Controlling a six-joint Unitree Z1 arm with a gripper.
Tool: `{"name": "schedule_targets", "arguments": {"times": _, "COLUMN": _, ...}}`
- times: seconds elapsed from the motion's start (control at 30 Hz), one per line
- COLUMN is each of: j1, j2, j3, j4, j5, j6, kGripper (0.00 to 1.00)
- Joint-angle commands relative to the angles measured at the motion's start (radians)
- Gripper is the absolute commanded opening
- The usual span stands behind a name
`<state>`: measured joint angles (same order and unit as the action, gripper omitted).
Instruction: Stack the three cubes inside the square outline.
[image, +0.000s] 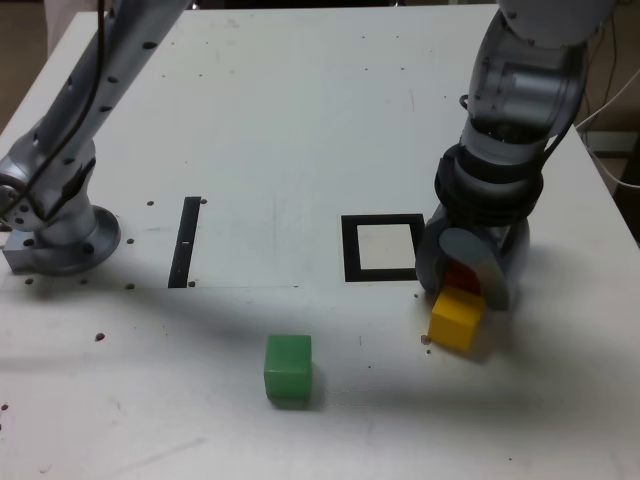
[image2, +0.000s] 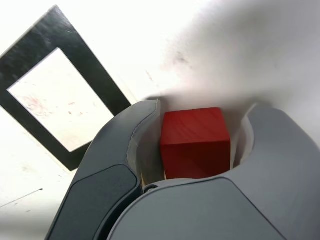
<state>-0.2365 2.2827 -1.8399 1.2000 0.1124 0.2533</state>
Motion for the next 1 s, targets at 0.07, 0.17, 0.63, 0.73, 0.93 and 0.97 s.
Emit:
{"name": "schedule_targets", "arguments": {"times": 0.07, "j1": 0.002, "j2": -0.020, "j3": -0.005, "j4": 0.006, "j5": 0.031, "j6": -0.020, "kGripper": 0.44}}
{"name": "schedule_targets", "arguments": {"times": 0.17, "j1": 0.002, "j2": -0.032, "j3": -0.010, "j4": 0.007, "j5": 0.051, "j6": -0.030, "kGripper": 0.37}}
{"name": "schedule_targets", "arguments": {"times": 0.63, "j1": 0.030, "j2": -0.143, "j3": 0.049, "j4": 0.058, "j5": 0.034, "j6": -0.059, "kGripper": 0.15}}
{"name": "schedule_targets", "arguments": {"times": 0.73, "j1": 0.072, "j2": -0.183, "j3": 0.121, "j4": 0.050, "j5": 0.013, "j6": -0.079, "kGripper": 0.15}}
{"name": "schedule_targets", "arguments": {"times": 0.93, "j1": 0.137, "j2": -0.218, "j3": 0.236, "j4": 0.010, "j5": -0.003, "j6": -0.093, "kGripper": 0.16}}
{"name": "schedule_targets", "arguments": {"times": 0.97, "j1": 0.143, "j2": -0.221, "j3": 0.248, "j4": 0.002, "j5": -0.004, "j6": -0.094, "kGripper": 0.15}}
